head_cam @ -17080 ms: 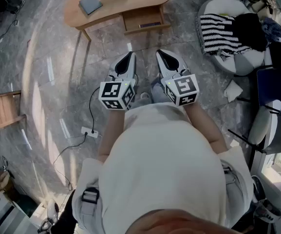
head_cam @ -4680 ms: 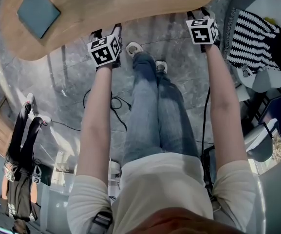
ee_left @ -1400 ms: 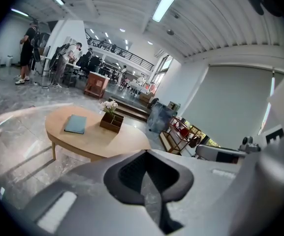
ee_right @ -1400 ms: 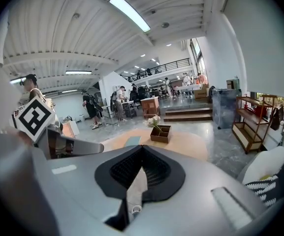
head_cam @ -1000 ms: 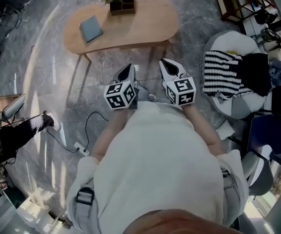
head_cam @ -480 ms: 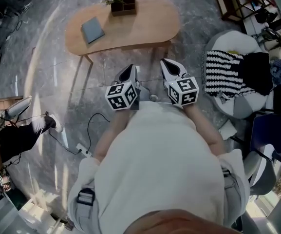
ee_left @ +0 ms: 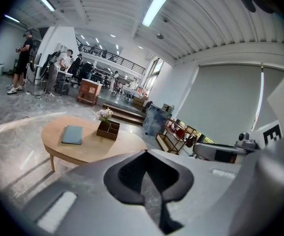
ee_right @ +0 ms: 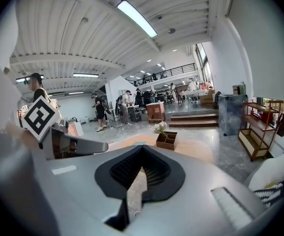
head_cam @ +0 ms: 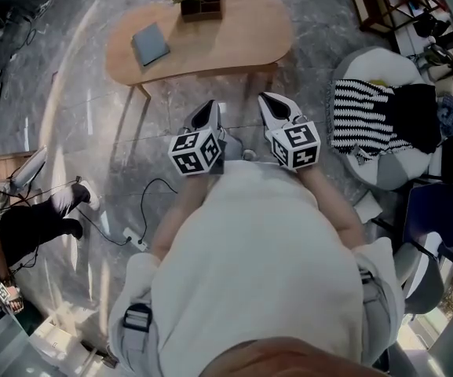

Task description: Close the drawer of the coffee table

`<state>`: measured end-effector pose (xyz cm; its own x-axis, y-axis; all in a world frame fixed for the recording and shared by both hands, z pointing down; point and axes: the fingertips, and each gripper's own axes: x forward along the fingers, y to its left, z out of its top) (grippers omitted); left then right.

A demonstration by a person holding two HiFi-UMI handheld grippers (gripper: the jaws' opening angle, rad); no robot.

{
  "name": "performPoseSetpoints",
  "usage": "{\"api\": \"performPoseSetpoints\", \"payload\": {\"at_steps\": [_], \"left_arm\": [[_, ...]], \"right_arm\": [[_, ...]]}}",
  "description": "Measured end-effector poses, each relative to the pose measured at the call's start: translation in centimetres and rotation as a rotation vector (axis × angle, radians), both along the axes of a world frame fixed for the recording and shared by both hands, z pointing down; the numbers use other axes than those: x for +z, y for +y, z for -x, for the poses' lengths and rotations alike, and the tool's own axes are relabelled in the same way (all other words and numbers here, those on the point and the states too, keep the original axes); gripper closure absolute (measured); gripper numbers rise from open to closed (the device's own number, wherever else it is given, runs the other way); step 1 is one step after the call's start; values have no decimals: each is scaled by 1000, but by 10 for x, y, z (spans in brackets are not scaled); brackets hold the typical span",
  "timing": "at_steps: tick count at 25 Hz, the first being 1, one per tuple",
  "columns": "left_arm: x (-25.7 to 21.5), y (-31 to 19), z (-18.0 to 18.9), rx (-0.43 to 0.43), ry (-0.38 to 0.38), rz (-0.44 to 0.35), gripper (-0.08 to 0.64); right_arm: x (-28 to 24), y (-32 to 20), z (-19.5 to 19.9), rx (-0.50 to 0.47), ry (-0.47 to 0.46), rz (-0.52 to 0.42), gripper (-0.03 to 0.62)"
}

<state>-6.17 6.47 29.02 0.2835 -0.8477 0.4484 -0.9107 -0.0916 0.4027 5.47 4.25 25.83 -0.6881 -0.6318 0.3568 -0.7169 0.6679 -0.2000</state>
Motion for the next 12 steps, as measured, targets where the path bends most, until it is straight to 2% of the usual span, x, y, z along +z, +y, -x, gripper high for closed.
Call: {"api": "performPoseSetpoints", "payload": {"at_steps": [12], "left_arm": [[5, -3, -4, -2, 2, 6, 558]], "right_arm": [[2, -4, -8, 7, 0, -12, 592]]}}
